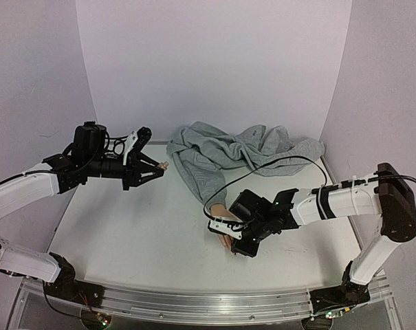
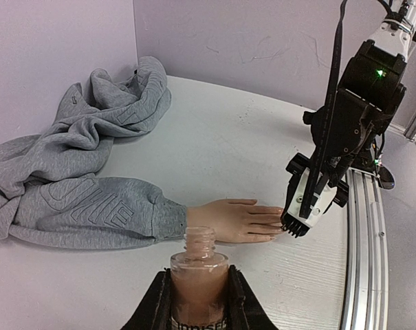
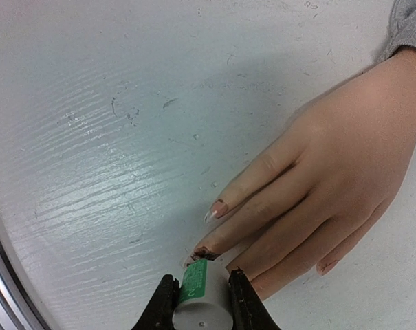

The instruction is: Paint the nails

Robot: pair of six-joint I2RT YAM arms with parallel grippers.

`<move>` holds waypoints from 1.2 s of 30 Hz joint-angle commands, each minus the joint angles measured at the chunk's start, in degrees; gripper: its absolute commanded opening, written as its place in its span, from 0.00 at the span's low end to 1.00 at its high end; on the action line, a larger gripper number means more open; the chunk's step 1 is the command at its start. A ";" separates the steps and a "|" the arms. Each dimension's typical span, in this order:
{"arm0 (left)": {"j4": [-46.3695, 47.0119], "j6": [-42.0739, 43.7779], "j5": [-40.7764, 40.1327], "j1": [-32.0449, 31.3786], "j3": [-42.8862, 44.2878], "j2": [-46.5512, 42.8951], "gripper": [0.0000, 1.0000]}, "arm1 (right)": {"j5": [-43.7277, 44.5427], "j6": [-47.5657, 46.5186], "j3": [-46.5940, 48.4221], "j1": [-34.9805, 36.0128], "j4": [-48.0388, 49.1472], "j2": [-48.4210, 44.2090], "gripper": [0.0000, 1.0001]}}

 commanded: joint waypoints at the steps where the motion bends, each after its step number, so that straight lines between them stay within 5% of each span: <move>1: 2.49 -0.04 0.98 0.33 0.88 -0.61 0.00 | 0.73 -0.30 0.63 0.22 -1.67 -0.03 0.00; 36: 2.49 0.00 0.85 0.33 0.95 -0.75 0.00 | -3.11 0.49 1.19 0.29 -4.01 -1.27 0.00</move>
